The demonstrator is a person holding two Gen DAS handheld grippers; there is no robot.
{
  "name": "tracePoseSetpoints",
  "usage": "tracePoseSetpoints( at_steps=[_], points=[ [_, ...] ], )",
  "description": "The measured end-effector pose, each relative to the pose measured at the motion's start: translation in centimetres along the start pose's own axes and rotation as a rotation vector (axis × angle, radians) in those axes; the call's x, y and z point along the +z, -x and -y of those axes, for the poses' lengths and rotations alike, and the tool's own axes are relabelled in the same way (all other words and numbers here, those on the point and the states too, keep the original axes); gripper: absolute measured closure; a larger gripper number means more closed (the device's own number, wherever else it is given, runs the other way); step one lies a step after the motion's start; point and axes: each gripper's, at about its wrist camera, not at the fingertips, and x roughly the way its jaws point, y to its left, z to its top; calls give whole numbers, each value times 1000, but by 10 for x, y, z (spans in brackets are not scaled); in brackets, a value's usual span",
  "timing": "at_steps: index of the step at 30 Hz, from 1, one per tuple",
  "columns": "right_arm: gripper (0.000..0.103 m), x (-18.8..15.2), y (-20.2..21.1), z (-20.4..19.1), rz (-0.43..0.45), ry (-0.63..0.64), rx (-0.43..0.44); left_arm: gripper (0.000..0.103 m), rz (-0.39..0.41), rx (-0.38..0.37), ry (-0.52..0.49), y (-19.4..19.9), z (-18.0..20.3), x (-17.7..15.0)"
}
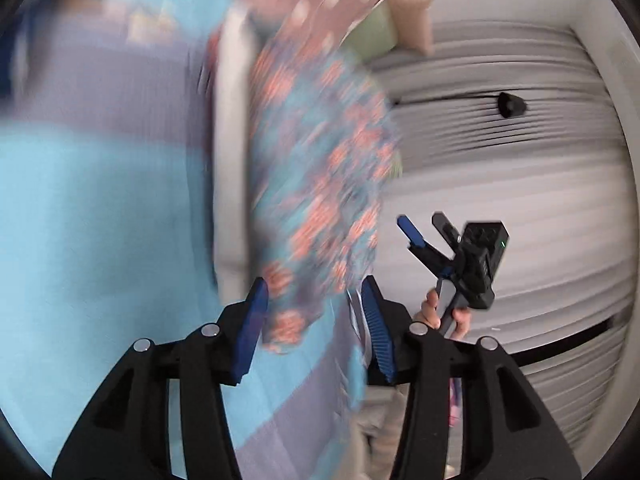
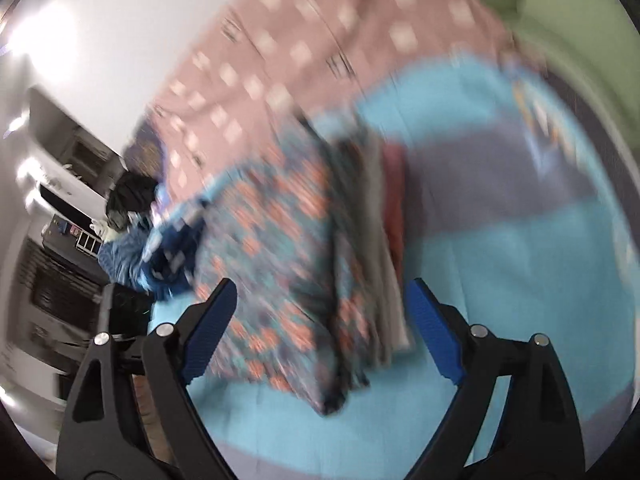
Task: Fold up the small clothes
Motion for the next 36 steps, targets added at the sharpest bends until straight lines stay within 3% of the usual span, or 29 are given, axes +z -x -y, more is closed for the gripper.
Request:
tracePoseSetpoints(
  at_steps=[3, 6, 8, 10, 11, 13, 15, 18, 20, 22, 24, 28, 31, 33, 36],
  points=[
    [15, 3, -21, -36, 44, 170, -37, 49, 152, 47, -174, 17, 38, 23],
    [16, 5, -67, -45, 44, 215, -55, 49, 140, -24, -232, -19, 45, 61],
    [18, 9, -95, -32, 22, 188, -133, 49, 124, -42, -163, -52, 31, 84],
    [19, 8, -122, -8, -33, 118, -169, 52, 126, 18, -55, -81, 2, 107],
    [19, 5, -134, 3, -36, 108, -187, 69, 139, 43, -28, -91, -8, 117],
    [19, -1, -141, 3, -22, 156, -231, 89, 190, 47, 29, -89, -30, 121],
    [18, 2, -141, -1, -41, 167, -237, 89, 204, -9, 90, -85, -36, 122],
    [19, 10, -127, -13, -33, 155, -240, 81, 214, 40, 42, -74, -21, 118],
    [18, 13, -111, -18, 29, 159, -224, 55, 276, 93, -1, -59, -10, 110],
    [17, 23, -104, -26, 79, 172, -245, 44, 385, 141, -95, -39, 12, 114],
    [17, 36, -114, -33, 64, 180, -271, 43, 389, 161, -151, -35, 29, 121],
    [17, 45, -153, -24, 11, 157, -351, 44, 297, 168, -205, -66, 35, 135],
    [16, 37, -179, -8, -39, 141, -412, 44, 216, 272, -243, -102, 26, 143],
    [16, 35, -183, -8, -31, 158, -435, 44, 181, 311, -238, -118, 12, 152],
    [15, 37, -186, -13, -53, 179, -467, 45, 172, 289, -178, -112, 6, 159]
  ],
)
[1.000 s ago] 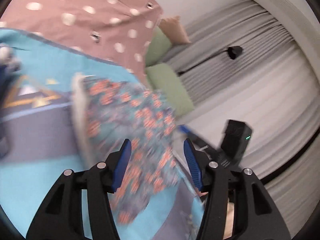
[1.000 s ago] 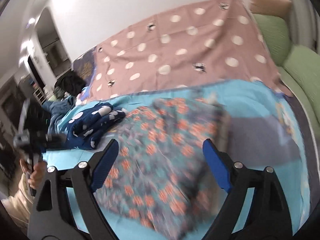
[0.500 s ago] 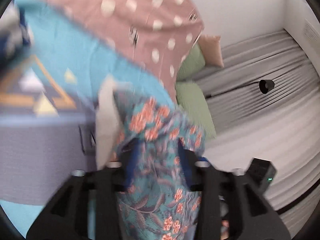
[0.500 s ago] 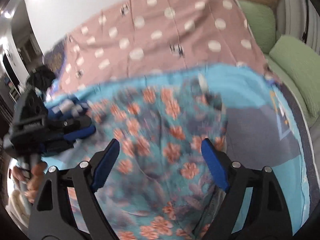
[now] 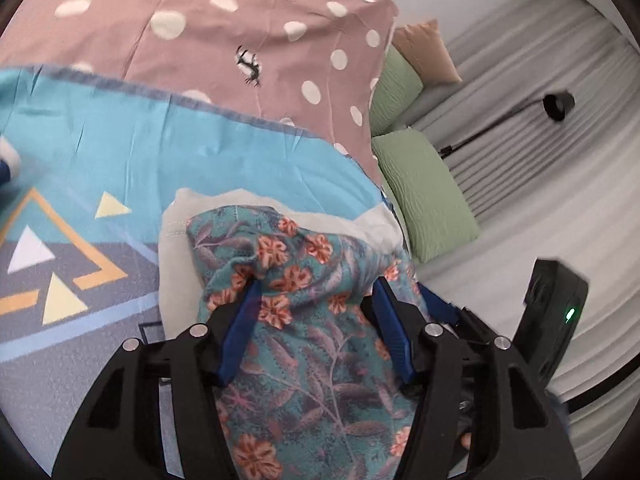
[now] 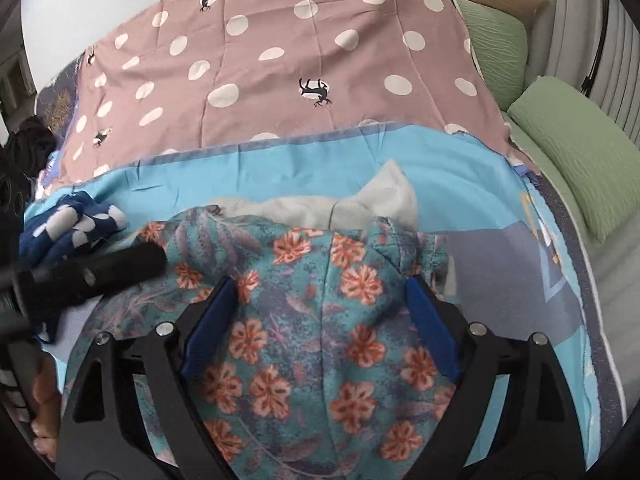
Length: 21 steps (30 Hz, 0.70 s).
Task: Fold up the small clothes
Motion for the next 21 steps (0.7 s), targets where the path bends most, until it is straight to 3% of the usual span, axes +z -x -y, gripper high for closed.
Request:
tracePoseSetpoints(
  at_steps=[2, 3, 5, 7, 9, 11, 12, 18, 21],
  points=[
    [17, 2, 12, 1, 1, -14, 4, 51, -20, 55, -16, 10, 6, 4],
    [17, 2, 26, 5, 15, -45, 7, 51, 16, 101, -17, 31, 13, 5],
    [17, -3, 58, 10, 53, -83, 38, 50, 90, 122, -44, 66, 22, 1],
    [16, -13, 95, 9, 87, -74, 21, 47, 162, 165, -156, 115, 50, -13],
    [15, -31, 137, 1, 117, -33, -36, 43, 193, 223, -243, 146, 75, -33],
    [7, -49, 170, -6, 150, -20, -55, 30, 207, 271, -294, 169, 95, -58],
    [5, -59, 188, -10, 172, -21, -58, 29, 224, 296, -311, 182, 106, -75],
    [2, -121, 280, -38, 261, -11, -76, 14, 263, 379, -384, 229, 148, -163],
    [2, -150, 313, -60, 284, 14, -97, 4, 338, 445, -387, 259, 162, -207]
  ],
)
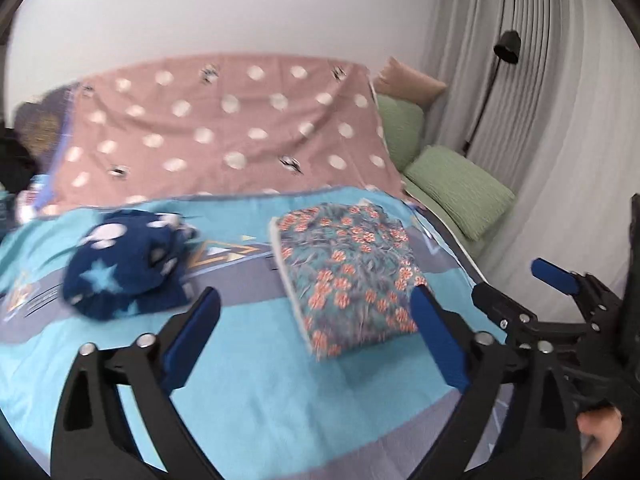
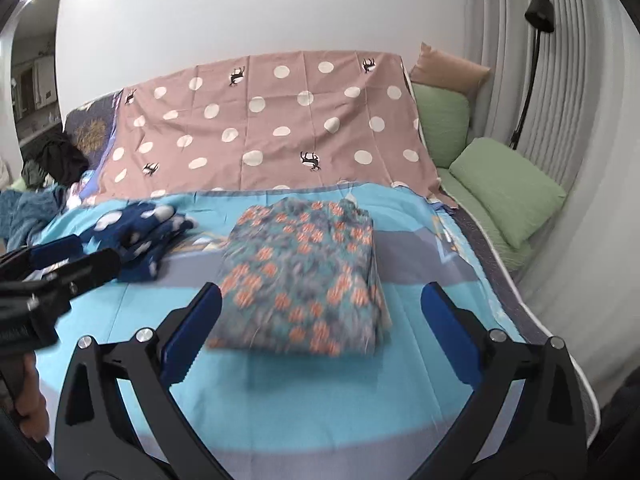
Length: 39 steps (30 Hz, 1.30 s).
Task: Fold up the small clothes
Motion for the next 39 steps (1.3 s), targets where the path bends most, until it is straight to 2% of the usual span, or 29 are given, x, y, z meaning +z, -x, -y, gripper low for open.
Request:
tracePoseSetpoints(
  at_steps=[3, 6, 11, 15, 20, 23, 31, 39],
  points=[
    [2, -20, 43, -16, 44, 11, -46, 1, 55, 63, -28, 43, 8, -24],
    [2, -36, 70, -25, 70, 3, -54, 1, 38, 104, -28, 71, 8, -43],
    [2, -56, 96, -32, 71, -34, -47, 1, 47, 157, -2, 108, 0, -69],
    [2, -66, 109, -40, 75, -24, -49, 1, 88, 247, -27, 131, -4, -85],
    [2, -74, 116, -51, 79, 2, -69, 1, 77, 199, 49, 146, -21, -89],
    [2, -78, 118, -56, 75, 3, -55, 1, 82, 201, 65, 150, -25, -93],
    [2, -82, 124, -63, 74, 4, -50, 1, 93, 223, 44, 158, -27, -98],
    [2, -82, 127, -66, 79, 12, -57, 1, 105, 213, 44, 163, -27, -98]
  ],
)
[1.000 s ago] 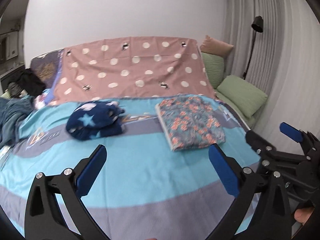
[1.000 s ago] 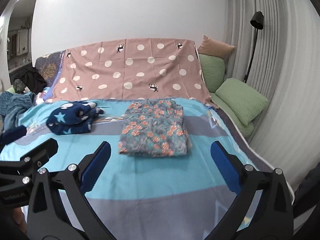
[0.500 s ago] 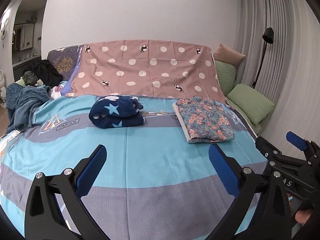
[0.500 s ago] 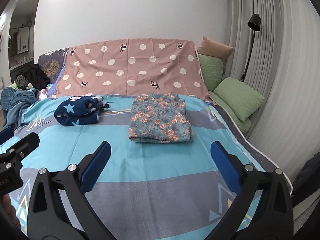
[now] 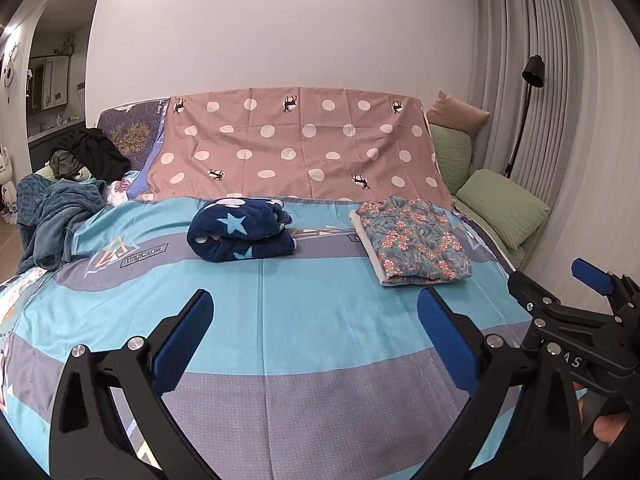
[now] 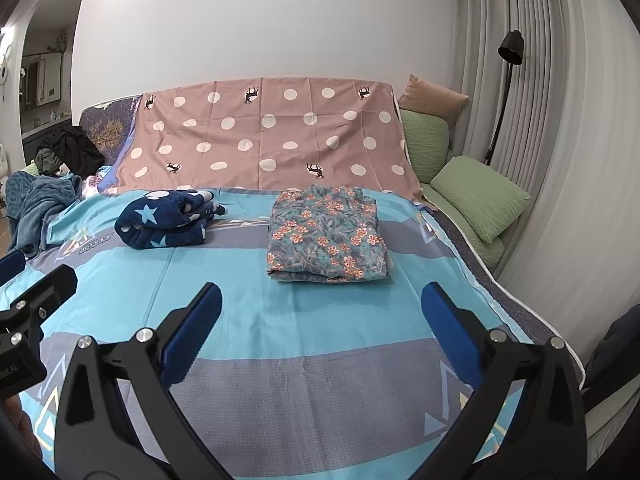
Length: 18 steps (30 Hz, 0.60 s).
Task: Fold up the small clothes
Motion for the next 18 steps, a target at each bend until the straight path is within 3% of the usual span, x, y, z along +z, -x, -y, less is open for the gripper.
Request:
tracePoseSetpoints(
  at_steps=[18],
  points=[
    [2, -3, 1, 6, -11, -18, -18, 1, -5, -4, -26, 4, 8, -4]
  ],
)
